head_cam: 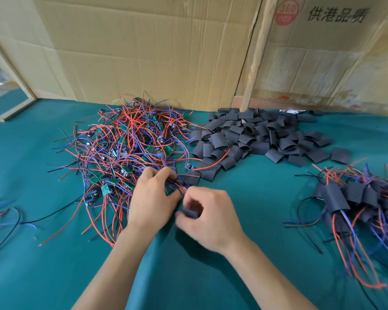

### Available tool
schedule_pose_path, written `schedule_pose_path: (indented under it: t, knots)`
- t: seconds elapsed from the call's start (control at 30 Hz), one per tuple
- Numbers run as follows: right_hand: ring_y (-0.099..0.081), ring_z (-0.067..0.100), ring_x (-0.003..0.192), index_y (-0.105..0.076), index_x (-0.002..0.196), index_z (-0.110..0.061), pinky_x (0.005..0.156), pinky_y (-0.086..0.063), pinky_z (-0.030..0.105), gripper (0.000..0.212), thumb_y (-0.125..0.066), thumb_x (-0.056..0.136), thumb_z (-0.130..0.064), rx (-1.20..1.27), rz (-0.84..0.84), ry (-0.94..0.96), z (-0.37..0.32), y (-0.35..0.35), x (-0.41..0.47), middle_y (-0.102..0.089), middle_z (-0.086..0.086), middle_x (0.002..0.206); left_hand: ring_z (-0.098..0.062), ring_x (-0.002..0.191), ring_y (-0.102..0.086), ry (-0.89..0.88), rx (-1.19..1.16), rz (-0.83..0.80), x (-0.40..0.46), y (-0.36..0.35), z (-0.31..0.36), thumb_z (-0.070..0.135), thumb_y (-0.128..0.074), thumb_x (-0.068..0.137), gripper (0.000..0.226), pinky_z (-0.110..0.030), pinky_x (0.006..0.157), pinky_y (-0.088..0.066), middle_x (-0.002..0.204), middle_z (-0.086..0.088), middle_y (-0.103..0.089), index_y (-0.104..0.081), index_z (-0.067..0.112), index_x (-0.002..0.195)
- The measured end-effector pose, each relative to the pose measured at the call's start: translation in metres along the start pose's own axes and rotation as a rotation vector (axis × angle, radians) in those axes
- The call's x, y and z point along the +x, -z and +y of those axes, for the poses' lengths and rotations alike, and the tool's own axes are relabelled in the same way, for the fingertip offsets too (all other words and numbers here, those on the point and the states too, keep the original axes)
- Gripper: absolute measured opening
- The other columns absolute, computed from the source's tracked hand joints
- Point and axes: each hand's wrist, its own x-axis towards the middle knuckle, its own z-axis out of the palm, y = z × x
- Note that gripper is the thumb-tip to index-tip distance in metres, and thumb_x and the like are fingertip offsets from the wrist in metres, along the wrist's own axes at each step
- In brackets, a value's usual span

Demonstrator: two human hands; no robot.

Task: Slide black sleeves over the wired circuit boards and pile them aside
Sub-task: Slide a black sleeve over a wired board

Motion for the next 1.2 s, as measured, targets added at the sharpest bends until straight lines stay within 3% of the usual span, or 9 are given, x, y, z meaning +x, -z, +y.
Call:
schedule_pose_path:
  t: [0.13, 0.3, 0.43, 0.63, 0.83, 0.97, 1.07, 1.13, 1.2]
  knots:
    - [-0.045, 0.020, 0.078, -0.048, 0.070, -0.024, 0.062, -0.039, 0.036, 0.026, -0.074, 0.072, -0.023, -0.163, -0.070, 0.142, -0.005, -0.014, -0.003, -0.049, -0.007, 0.073, -0.014, 0.083, -0.064, 0.021, -0.108, -0.017, 0.004, 0.012, -0.005, 0.015, -0.081, 0.077, 0.025, -0.030, 0.083, -0.050, 0.090, 0.004, -0.065, -0.074, 0.025, 0.098]
    - [-0.049, 0.027, 0.078, -0.050, 0.070, -0.020, 0.060, -0.041, 0.038, 0.026, -0.075, 0.071, -0.015, -0.285, 0.093, 0.023, 0.010, 0.000, 0.005, -0.050, -0.002, 0.075, 0.006, 0.076, -0.066, 0.116, -0.213, -0.005, 0.005, 0.025, -0.010, 0.006, -0.077, 0.079, 0.028, -0.015, 0.078, -0.050, 0.087, 0.014, -0.073, -0.074, 0.024, 0.100]
    - [-0.049, 0.024, 0.073, -0.050, 0.068, -0.021, 0.059, -0.043, 0.039, 0.026, -0.075, 0.077, -0.018, -0.244, 0.191, -0.168, 0.022, 0.011, 0.010, -0.050, -0.004, 0.075, -0.004, 0.076, -0.070, 0.200, -0.407, 0.042, 0.004, 0.034, -0.013, 0.020, -0.077, 0.088, 0.007, -0.023, 0.076, -0.053, 0.085, 0.009, -0.076, -0.075, 0.021, 0.095]
    - [-0.047, 0.013, 0.056, -0.051, 0.065, -0.019, 0.052, -0.036, 0.021, 0.032, -0.078, 0.079, -0.027, -0.039, 0.348, -0.358, 0.027, 0.015, 0.013, -0.058, -0.009, 0.061, -0.009, 0.065, -0.070, 0.260, -0.783, 0.235, 0.003, 0.055, -0.003, -0.013, -0.058, 0.091, 0.027, -0.017, 0.058, -0.055, 0.078, -0.006, -0.072, -0.069, 0.011, 0.089]
    - [-0.051, 0.000, 0.044, -0.064, 0.078, -0.016, 0.045, -0.034, 0.006, 0.016, -0.074, 0.090, -0.011, 0.621, 0.189, -0.360, 0.015, 0.027, 0.018, -0.072, 0.002, 0.067, -0.013, 0.073, -0.071, 0.014, -0.548, 0.296, -0.028, 0.041, 0.029, -0.009, -0.066, 0.085, 0.040, -0.020, 0.063, -0.052, 0.090, 0.009, -0.068, -0.065, 0.029, 0.097]
    - [-0.042, 0.001, 0.043, -0.071, 0.080, -0.013, 0.045, -0.031, 0.008, 0.018, -0.064, 0.097, -0.016, 0.574, 0.057, -0.362, 0.015, 0.031, 0.019, -0.059, 0.000, 0.057, -0.009, 0.080, -0.062, -0.251, -0.320, 0.311, -0.060, 0.011, 0.045, -0.006, -0.064, 0.085, 0.040, -0.029, 0.069, -0.051, 0.093, 0.010, -0.061, -0.061, 0.030, 0.101]
    - [-0.039, 0.005, 0.048, -0.076, 0.080, -0.013, 0.047, -0.029, 0.014, 0.031, -0.064, 0.096, -0.038, 0.605, -0.109, -0.357, 0.013, 0.032, 0.018, -0.049, -0.004, 0.056, -0.014, 0.083, -0.059, -0.420, -0.245, 0.270, -0.080, -0.007, 0.049, 0.002, -0.055, 0.086, 0.030, -0.027, 0.072, -0.050, 0.099, 0.007, -0.058, -0.060, 0.024, 0.106]
    - [-0.043, 0.008, 0.052, -0.078, 0.082, -0.015, 0.050, -0.032, 0.020, 0.040, -0.065, 0.088, -0.052, 0.611, -0.237, -0.372, 0.012, 0.033, 0.017, -0.051, -0.006, 0.057, -0.022, 0.082, -0.063, -0.552, -0.215, 0.239, -0.090, -0.016, 0.050, 0.004, -0.050, 0.087, 0.028, -0.032, 0.070, -0.053, 0.101, 0.001, -0.062, -0.060, 0.021, 0.107]
    - [-0.048, 0.007, 0.057, -0.078, 0.086, -0.016, 0.057, -0.039, 0.023, 0.034, -0.072, 0.085, -0.050, 0.545, -0.336, -0.343, 0.012, 0.034, 0.016, -0.056, -0.007, 0.060, -0.028, 0.072, -0.059, -0.664, -0.165, 0.210, -0.095, -0.020, 0.051, 0.005, -0.047, 0.091, 0.021, -0.037, 0.062, -0.051, 0.096, -0.005, -0.065, -0.062, 0.015, 0.102]
